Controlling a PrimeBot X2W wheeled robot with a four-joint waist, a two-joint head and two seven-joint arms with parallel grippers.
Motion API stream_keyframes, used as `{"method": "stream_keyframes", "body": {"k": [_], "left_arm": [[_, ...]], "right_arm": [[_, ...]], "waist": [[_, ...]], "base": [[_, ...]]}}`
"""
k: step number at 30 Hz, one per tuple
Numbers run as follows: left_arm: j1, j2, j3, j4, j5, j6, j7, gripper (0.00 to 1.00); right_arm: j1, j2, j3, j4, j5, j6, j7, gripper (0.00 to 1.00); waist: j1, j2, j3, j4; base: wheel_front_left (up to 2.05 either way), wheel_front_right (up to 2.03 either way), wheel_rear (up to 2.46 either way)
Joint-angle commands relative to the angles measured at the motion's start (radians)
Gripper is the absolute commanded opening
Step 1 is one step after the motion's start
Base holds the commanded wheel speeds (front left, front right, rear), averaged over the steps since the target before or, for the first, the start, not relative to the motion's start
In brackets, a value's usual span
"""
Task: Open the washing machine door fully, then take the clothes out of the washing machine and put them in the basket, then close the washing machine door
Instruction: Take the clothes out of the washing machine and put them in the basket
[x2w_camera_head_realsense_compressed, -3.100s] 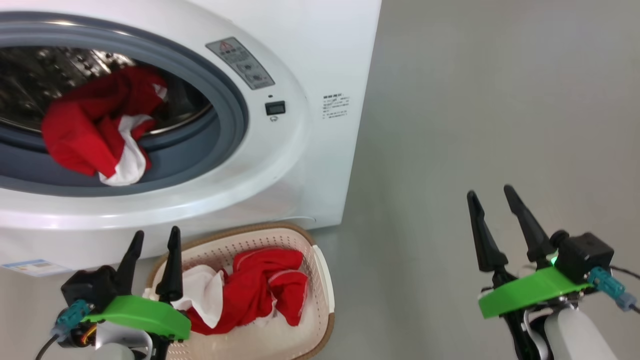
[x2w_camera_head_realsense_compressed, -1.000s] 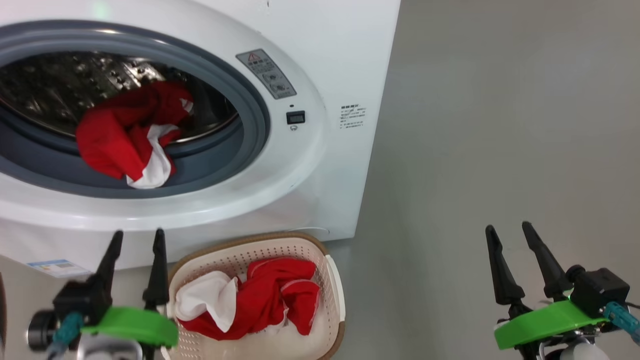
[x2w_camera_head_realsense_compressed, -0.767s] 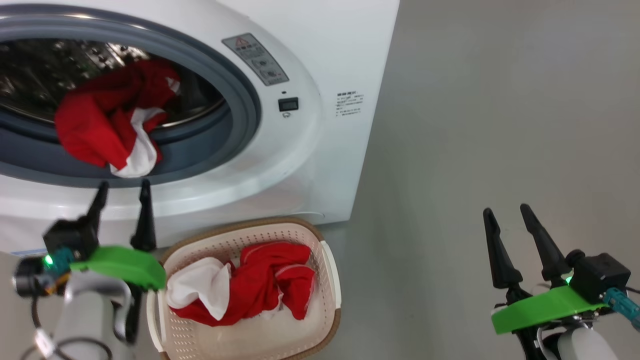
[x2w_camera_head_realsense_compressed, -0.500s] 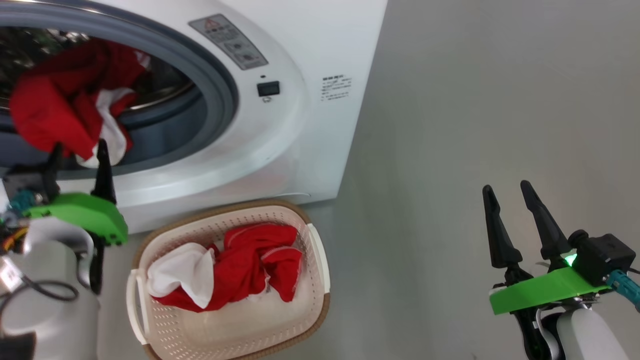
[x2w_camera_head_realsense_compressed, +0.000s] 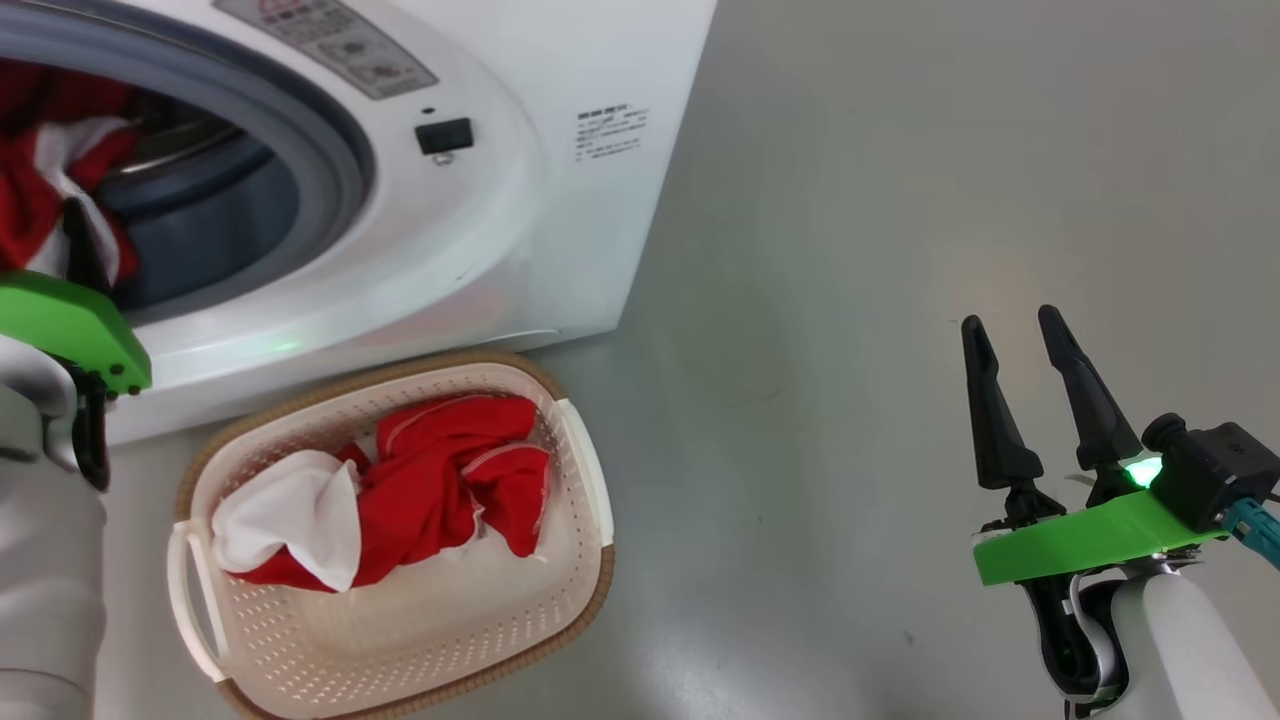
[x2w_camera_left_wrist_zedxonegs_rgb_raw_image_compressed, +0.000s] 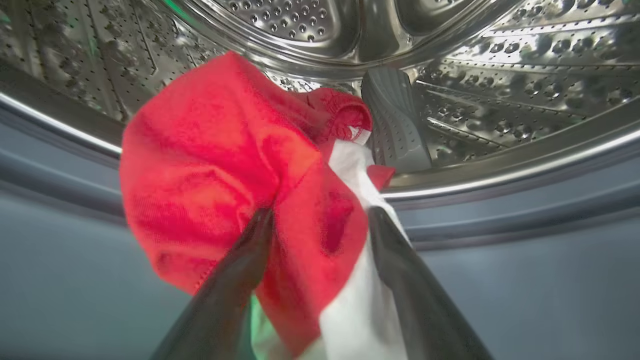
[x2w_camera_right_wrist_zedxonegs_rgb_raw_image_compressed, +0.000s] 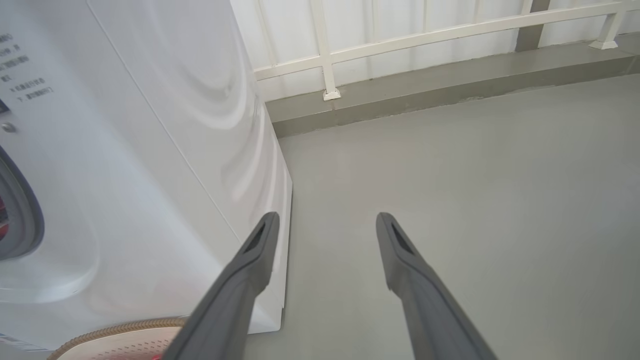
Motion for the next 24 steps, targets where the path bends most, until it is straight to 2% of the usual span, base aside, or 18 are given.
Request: {"method": "stream_keyframes", "body": {"k": [1, 6, 7, 8, 9, 11, 19, 24], "left_arm": [[-0.003, 0.059, 0.011, -0.010, -0.010, 0.010, 0.002, 1.00], [-0.022, 0.072, -0.008, 0.024, -0.003, 0.011, 0.022, 1.00], [-0.023, 0.073, -0.017, 0.030, 0.001, 0.012, 0.023, 0.63], [-0.023, 0.073, -0.019, 0.033, 0.001, 0.012, 0.021, 0.44], [-0.022, 0.073, -0.021, 0.035, 0.000, 0.011, 0.019, 0.33], [-0.020, 0.071, -0.028, 0.037, 0.002, 0.011, 0.013, 0.00], [0.008, 0.055, -0.035, 0.008, -0.011, 0.007, -0.018, 0.00], [0.106, 0.029, 0.009, -0.198, -0.051, -0.011, -0.020, 0.00]], "right_arm": [[-0.014, -0.001, 0.025, -0.023, 0.014, 0.006, -0.006, 1.00], [-0.019, -0.001, 0.030, -0.020, 0.020, 0.006, -0.006, 1.00], [-0.019, -0.001, 0.030, -0.018, 0.021, 0.006, -0.006, 1.00], [-0.020, -0.001, 0.030, -0.017, 0.022, 0.006, -0.006, 1.00], [-0.020, -0.001, 0.030, -0.017, 0.022, 0.006, -0.006, 1.00], [-0.020, -0.001, 0.030, -0.016, 0.021, 0.006, -0.006, 1.00], [-0.008, -0.001, 0.034, -0.007, 0.014, 0.006, -0.006, 1.00], [0.005, -0.001, 0.035, 0.001, 0.007, 0.006, -0.006, 1.00]], "waist": [[0.0000, 0.0000, 0.016, -0.014], [0.0000, 0.0000, 0.019, -0.019], [0.0000, 0.0000, 0.015, -0.019], [0.0000, 0.0000, 0.014, -0.019], [0.0000, 0.0000, 0.011, -0.018], [0.0000, 0.0000, 0.005, -0.016], [0.0000, 0.0000, -0.037, 0.002], [0.0000, 0.0000, -0.080, 0.018]], "base": [[0.00, 0.00, 0.00], [0.00, 0.00, 0.00], [0.00, 0.00, 0.00], [0.00, 0.00, 0.00], [0.00, 0.00, 0.00], [0.00, 0.00, 0.00], [0.00, 0.00, 0.00], [0.00, 0.00, 0.00]]}}
